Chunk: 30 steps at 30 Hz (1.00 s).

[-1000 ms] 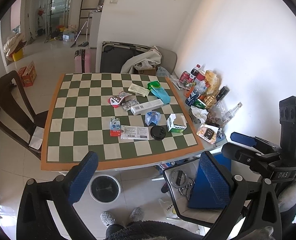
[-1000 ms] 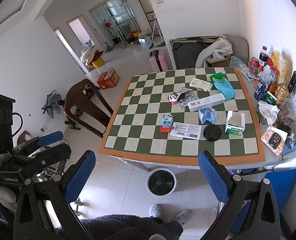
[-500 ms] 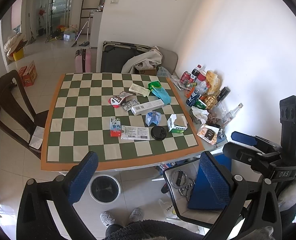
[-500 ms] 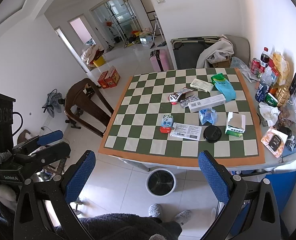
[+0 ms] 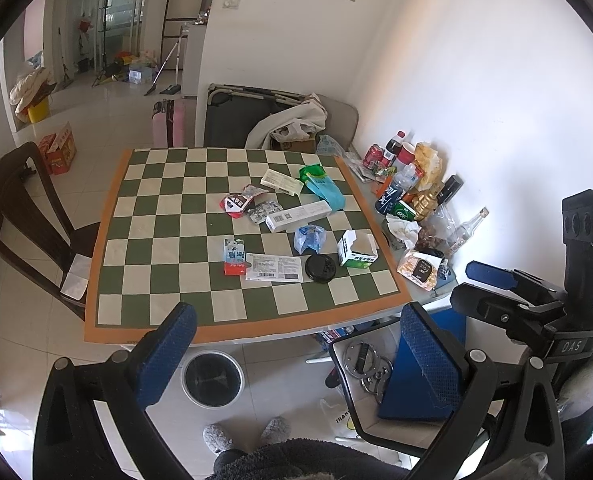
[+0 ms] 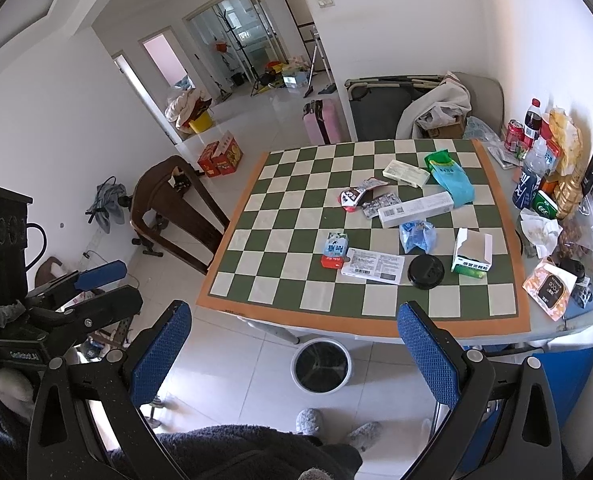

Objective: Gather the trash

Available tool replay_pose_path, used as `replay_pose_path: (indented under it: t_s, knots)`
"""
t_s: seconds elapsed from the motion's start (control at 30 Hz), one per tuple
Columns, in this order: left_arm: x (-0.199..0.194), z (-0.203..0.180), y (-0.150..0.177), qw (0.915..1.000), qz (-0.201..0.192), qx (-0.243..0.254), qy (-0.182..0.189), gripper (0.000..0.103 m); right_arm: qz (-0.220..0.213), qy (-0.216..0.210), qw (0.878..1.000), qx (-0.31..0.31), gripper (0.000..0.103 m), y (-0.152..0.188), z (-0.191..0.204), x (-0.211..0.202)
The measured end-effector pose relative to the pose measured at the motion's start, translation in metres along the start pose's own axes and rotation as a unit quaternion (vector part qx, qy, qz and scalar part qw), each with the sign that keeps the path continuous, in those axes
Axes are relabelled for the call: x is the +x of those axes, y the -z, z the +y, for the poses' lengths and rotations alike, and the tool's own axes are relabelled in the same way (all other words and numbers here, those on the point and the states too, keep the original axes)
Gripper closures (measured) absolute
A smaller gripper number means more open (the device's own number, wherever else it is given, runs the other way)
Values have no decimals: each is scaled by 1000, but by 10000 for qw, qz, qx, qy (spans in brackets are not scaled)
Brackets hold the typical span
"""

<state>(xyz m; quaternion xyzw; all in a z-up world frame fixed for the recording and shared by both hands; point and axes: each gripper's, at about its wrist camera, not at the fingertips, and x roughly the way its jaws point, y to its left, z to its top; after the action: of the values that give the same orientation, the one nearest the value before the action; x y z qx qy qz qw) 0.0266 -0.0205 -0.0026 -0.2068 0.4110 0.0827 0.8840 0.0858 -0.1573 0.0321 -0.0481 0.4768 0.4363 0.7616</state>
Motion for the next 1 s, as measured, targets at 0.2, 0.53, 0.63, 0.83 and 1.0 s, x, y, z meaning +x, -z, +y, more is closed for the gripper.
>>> replay_pose_path:
  t_s: [0.2,0.53,0.63,0.83,1.0]
  knots:
    - [1,1,-1,10000,2,3,3,0,1,1,10000,-7,0,0,3,1]
    - [2,0,-2,10000,-1,0,0,0,40,-19,10000,-25,0,0,12,4]
    - [-2,10,-6,10000,-5,-7,28,0,40,-14,10000,-26,0,0,11,5]
    - [-1,10,-5,10000,9,8,45,0,41,-19,10000,-17,0,0,10,5]
    - [14,9,-10,9919,-292,344,-1184,0,-81,192,9994,277,0,2,8,8]
